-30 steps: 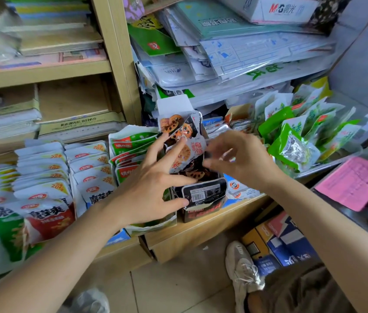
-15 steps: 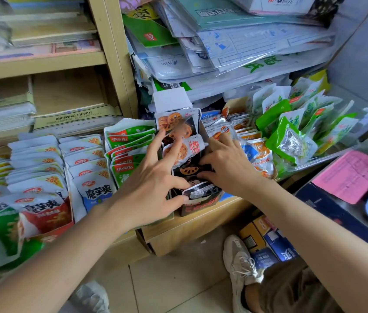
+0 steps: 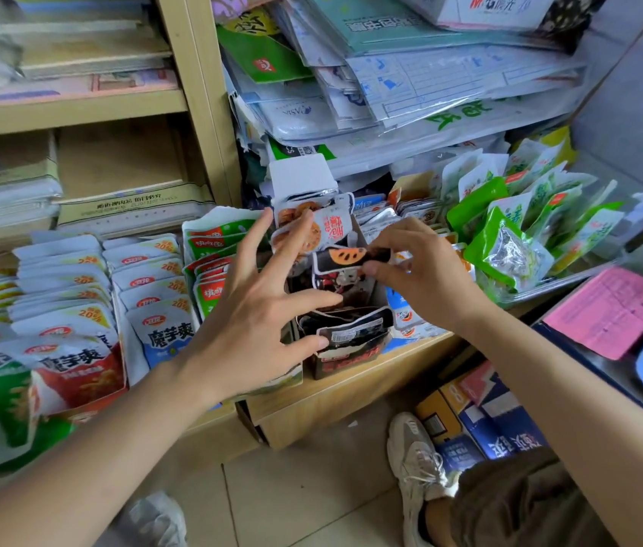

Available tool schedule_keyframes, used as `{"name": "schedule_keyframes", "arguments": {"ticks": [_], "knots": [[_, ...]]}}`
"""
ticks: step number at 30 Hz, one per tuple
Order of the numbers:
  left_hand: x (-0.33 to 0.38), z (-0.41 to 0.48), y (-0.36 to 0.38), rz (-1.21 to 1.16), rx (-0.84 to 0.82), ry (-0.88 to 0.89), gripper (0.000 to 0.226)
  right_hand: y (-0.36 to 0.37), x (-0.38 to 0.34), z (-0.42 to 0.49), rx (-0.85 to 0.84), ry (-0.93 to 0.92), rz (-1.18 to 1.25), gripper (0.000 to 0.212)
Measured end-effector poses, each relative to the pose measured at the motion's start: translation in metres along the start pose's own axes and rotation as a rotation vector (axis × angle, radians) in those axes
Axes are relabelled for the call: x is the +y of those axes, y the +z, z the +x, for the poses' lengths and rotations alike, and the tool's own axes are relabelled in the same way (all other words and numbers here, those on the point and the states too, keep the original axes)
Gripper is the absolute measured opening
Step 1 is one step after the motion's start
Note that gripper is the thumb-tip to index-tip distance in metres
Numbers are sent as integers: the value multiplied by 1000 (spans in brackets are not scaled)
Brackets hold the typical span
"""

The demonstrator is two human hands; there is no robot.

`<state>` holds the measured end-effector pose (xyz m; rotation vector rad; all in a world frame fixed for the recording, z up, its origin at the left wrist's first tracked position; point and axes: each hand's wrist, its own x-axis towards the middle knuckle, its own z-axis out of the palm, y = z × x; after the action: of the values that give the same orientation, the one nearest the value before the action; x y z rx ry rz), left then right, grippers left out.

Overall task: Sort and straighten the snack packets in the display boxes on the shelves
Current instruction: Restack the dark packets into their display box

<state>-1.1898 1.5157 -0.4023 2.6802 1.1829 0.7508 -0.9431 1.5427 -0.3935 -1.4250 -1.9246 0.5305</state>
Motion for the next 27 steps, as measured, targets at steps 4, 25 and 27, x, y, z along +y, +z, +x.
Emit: {"name": "schedule_keyframes", "arguments": {"ticks": [4, 25, 27], "knots": [[1, -3, 5, 121, 65, 81, 45, -4, -7, 10, 23, 85, 145, 3], [-33, 35, -8, -230, 172, -151, 43, -35, -6, -24, -354, -51, 174, 20], [-35, 43, -12, -170, 122, -168, 49, -39, -5, -27, -388, -41, 182, 20]]}}
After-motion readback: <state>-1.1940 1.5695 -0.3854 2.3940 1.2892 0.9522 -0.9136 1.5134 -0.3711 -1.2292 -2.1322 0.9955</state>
